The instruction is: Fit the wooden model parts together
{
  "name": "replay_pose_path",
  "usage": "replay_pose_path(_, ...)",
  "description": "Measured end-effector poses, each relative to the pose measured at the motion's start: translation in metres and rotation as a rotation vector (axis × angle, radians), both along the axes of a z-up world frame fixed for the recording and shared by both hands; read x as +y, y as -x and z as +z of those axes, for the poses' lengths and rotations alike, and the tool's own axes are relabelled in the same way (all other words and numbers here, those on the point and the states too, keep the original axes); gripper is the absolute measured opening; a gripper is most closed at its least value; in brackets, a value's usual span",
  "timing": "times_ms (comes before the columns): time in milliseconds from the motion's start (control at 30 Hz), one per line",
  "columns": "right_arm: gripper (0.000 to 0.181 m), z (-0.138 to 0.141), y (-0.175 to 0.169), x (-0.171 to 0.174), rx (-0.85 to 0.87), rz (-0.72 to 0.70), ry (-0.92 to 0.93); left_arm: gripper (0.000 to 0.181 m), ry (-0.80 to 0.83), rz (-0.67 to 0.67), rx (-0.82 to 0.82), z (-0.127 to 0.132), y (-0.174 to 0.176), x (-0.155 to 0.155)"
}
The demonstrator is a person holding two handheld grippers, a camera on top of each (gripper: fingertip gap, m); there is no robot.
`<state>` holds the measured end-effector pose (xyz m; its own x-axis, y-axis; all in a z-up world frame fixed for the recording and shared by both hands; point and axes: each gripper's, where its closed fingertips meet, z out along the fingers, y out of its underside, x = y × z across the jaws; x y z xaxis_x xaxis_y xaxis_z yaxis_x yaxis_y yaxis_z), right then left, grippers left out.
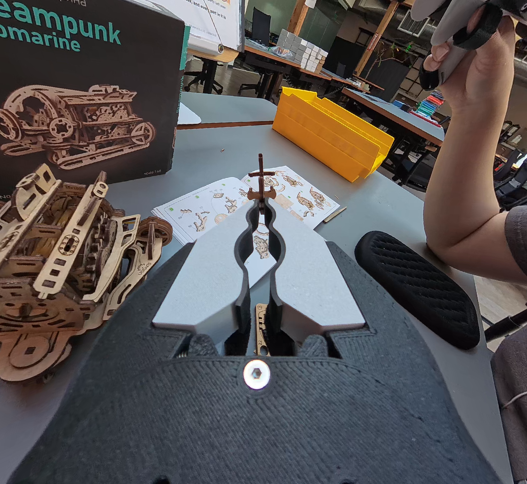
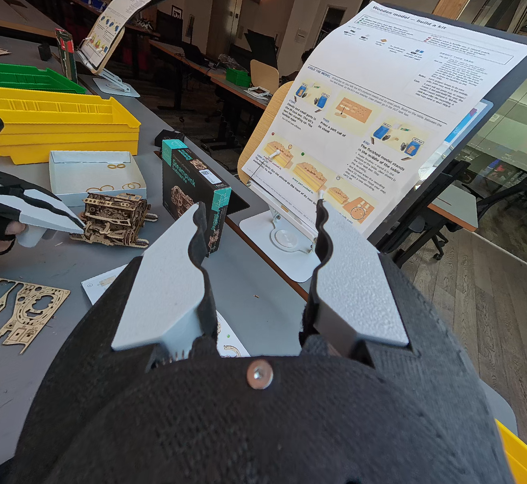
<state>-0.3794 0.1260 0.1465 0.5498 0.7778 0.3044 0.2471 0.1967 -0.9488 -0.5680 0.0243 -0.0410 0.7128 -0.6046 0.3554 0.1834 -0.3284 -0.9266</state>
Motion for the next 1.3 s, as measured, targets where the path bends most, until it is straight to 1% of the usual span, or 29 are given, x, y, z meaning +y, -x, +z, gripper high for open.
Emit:
replay_pose_path(700, 0.076, -0.001, -0.001, 0.002, 0.001, -0.003, 0.007, 0.001, 0.01, 0.008, 0.006, -0.0029, 0.0022, 0.0018)
replay_pose_path(1300, 0.077, -0.008, -0.0001, 0.006, -0.023, -0.008, 0.026, 0.0, 0.027, 0.02, 0.024, -0.0074, 0.0026, 0.0032)
